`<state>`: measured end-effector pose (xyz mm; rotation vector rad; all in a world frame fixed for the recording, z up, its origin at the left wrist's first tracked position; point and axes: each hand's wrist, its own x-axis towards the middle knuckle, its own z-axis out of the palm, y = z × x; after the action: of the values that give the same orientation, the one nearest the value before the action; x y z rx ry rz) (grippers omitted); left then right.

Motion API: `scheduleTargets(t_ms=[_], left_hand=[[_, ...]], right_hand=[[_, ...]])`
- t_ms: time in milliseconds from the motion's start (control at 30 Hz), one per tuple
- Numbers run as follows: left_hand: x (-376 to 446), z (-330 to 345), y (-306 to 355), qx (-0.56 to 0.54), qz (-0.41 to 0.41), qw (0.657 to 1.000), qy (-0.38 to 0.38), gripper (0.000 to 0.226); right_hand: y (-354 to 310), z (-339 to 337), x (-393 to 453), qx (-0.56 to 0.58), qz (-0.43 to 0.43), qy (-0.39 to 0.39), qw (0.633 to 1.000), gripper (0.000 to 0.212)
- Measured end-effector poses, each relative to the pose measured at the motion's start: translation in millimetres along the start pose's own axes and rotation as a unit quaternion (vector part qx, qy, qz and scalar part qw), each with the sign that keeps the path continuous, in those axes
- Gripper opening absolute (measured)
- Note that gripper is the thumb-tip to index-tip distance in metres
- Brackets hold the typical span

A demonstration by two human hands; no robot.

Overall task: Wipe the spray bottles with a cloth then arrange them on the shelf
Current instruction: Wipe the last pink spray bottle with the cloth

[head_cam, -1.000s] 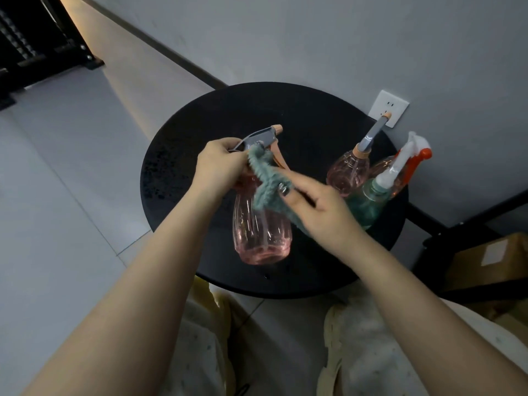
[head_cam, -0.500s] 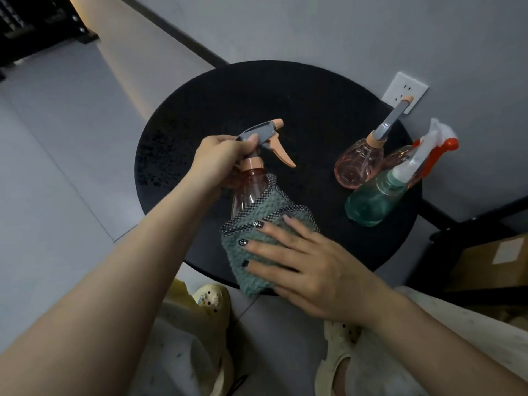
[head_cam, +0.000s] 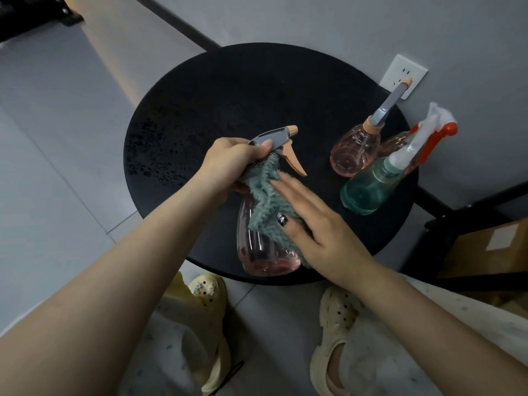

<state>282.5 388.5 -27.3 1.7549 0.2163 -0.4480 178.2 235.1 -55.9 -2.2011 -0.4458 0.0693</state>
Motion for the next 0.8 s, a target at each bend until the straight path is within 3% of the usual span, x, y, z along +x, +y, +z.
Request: scheduleTargets(t_ms=[133, 233, 367, 467, 633, 733, 800], left_hand=[[1.4, -4.1, -0.6, -0.021, 0.005, 1.0, 0.022, 0.023], [2.8, -9.5, 0.2, -0.034, 0.006, 0.999, 0.023, 0.022], [1.9, -11.7, 0.4, -0.023, -0.002, 1.0, 0.01, 0.019], [-0.2, -6.8, 0.1, -0.01, -0.004, 1.0, 0.005, 0.023], [-3.5, 4.1, -3.8, 0.007, 0.0, 1.0, -0.005, 0.023], [-6.0, 7.5, -3.3, 0.012, -0.001, 1.0, -0.009, 0.018], [-5.5, 7.6, -2.8, 0.008, -0.003, 1.0, -0.005, 0.016]], right_hand=[[-4.0, 4.7, -9.4, -0.142, -0.117, -0.004, 0.983, 0.049], [-3.5, 8.7, -13.8, -0.244, -0.24, -0.037, 0.939, 0.038], [1.1, 7.7, -15.6, -0.284, -0.321, -0.06, 0.901, 0.033], [-0.7, 4.7, -12.7, -0.226, -0.273, -0.049, 0.934, 0.034], [0.2, 6.2, -6.7, -0.063, -0.091, 0.0, 0.994, 0.041], [-0.9, 4.4, -2.3, 0.037, -0.011, 0.046, 0.998, 0.042], [-3.1, 7.2, -3.3, 0.043, -0.002, 0.057, 0.997, 0.042]])
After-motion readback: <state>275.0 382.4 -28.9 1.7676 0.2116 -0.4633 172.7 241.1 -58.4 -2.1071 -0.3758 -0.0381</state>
